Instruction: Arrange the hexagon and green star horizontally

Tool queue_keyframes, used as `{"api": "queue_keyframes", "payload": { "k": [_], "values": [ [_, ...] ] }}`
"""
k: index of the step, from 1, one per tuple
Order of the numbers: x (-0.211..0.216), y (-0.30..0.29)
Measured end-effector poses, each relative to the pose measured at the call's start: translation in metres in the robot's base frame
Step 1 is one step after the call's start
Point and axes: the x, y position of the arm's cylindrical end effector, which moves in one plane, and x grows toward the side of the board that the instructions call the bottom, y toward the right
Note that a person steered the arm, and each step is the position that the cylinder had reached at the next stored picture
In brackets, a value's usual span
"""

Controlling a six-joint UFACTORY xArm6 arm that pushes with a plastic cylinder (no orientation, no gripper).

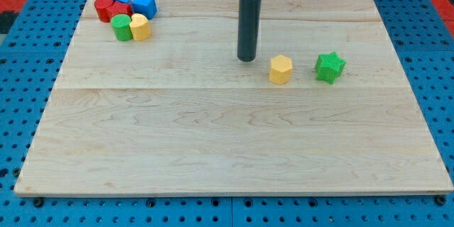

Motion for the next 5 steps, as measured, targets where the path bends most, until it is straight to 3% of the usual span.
{"api": "queue_keyframes", "payload": {
  "k": [1, 2, 3, 5],
  "values": [
    [0.004, 0.046],
    [0.004, 0.041],
    [0.049, 0.014],
    [0.064, 0.075]
  ]
}}
